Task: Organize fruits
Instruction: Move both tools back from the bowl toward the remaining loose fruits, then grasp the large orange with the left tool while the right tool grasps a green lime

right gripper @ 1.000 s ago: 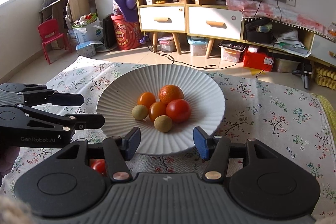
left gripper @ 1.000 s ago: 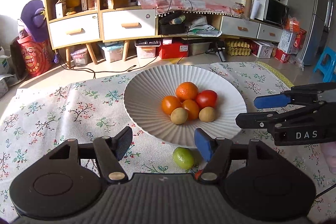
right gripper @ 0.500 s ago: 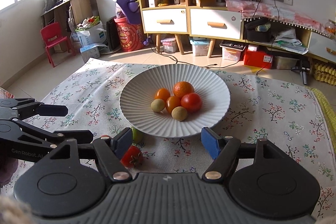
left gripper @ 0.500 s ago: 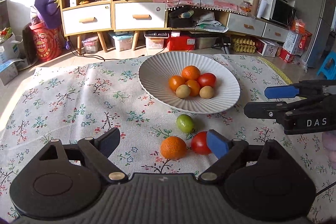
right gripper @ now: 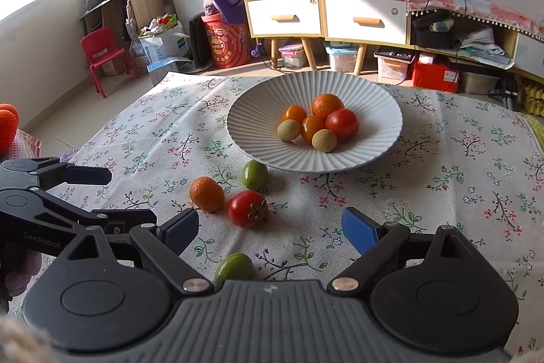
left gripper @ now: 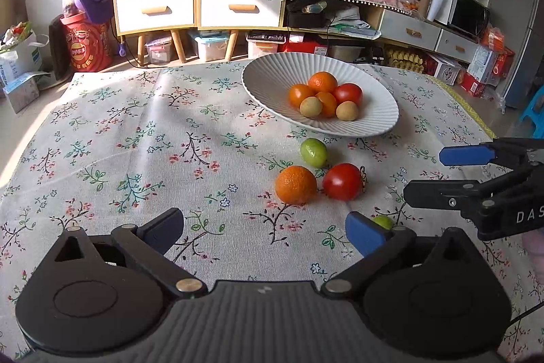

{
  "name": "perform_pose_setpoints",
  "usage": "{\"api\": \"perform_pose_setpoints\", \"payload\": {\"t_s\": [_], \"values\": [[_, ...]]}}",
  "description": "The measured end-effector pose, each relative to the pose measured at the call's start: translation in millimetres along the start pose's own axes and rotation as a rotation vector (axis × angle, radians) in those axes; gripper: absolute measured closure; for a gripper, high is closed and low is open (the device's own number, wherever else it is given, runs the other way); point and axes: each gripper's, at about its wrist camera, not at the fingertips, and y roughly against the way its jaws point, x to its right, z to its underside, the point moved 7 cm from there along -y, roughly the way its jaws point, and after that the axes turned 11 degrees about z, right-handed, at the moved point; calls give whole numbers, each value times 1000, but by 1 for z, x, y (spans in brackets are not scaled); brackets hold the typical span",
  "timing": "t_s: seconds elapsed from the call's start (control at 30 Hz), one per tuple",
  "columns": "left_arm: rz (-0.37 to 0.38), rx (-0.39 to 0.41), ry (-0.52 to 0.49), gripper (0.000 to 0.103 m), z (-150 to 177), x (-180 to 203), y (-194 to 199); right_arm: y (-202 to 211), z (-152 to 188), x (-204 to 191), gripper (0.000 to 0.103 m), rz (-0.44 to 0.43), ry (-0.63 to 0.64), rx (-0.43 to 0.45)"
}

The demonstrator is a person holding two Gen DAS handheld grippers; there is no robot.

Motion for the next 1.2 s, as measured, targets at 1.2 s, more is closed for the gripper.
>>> {"api": "perform_pose_setpoints", "payload": {"t_s": [1.2], "values": [[-24,73,-37,6,21,-12,-37,-15,37,-22,29,-25,71,-44]]}}
